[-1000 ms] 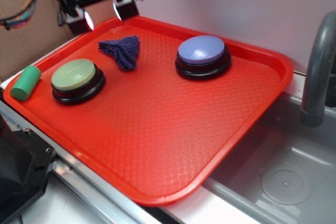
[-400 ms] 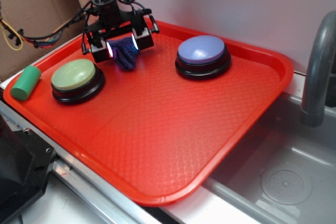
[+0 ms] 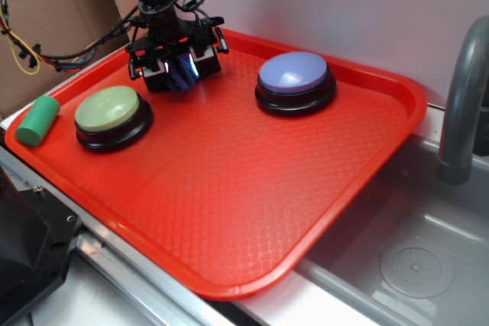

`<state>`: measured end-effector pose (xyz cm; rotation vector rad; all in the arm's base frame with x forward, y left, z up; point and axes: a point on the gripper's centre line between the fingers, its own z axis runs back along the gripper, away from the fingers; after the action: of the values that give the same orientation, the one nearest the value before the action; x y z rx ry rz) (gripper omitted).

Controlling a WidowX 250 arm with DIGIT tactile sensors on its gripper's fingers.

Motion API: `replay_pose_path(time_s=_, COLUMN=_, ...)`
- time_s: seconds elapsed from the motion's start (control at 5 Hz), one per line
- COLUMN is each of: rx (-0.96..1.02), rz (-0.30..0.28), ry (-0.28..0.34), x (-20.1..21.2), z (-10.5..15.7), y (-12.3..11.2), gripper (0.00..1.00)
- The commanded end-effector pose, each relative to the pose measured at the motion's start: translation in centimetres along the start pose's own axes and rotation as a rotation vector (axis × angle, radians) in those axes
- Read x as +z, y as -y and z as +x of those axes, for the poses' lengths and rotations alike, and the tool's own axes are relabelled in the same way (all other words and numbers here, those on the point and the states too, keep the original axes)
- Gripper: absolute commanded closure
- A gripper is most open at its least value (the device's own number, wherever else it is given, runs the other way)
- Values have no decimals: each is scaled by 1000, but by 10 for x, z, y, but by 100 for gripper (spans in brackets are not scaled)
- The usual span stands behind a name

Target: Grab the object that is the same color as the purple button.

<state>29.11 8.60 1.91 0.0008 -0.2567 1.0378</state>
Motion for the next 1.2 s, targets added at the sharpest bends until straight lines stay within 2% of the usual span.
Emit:
replay_pose_path(time_s=0.0, rx=-100, rz=22, ry=3, x=33, z=8, y=-6, gripper=100)
replay_pose_path(time_s=0.2, rx=-211, rz=45, ry=-22, x=57, z=5, y=-2, gripper=100)
replay_pose_path(time_s=0.4, rx=-384, rz=62, ry=-69, x=85, z=-16, y=10, gripper=100)
replay_pose_path(time_s=0.6, rx=-544, rz=26, ry=-123, x=109, z=-49, y=18, gripper=100)
replay_pose_path(time_s=0.8, rx=-688, rz=-8, ry=-139, x=132, z=-90, y=21, gripper=100)
replay_pose_path(time_s=1.0, rx=-810, rz=6, ry=-189, x=140, z=-111, y=19, gripper=100)
